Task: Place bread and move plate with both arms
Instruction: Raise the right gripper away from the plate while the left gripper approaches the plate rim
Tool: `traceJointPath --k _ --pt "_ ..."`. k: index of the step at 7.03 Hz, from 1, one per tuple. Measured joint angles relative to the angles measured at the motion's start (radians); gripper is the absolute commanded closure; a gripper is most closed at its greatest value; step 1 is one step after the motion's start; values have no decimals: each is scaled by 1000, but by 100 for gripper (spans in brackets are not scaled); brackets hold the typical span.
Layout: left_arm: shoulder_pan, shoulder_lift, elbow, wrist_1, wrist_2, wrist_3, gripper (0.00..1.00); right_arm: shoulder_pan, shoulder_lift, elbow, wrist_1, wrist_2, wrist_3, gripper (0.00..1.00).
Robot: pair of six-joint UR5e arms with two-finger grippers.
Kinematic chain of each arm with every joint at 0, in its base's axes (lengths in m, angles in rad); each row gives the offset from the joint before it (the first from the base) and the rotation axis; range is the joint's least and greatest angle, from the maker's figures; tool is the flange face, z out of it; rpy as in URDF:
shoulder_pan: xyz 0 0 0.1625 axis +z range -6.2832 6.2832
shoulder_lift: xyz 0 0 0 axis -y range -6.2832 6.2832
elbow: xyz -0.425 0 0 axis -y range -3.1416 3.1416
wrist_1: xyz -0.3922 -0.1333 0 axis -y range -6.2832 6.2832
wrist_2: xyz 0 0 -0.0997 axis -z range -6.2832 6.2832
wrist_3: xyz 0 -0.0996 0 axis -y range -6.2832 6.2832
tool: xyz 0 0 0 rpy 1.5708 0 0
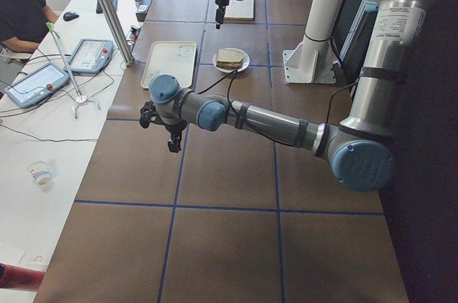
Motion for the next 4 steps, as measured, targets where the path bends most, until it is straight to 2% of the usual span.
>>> traceJointPath --k 1,4 --pt "70 -35 -14 -78 0 -167 0 35 -2 33 -120 -1 -105 0" --pt "243 -77 21 -443 18 -596 0 158 -16 82 -392 -1 -465 0"
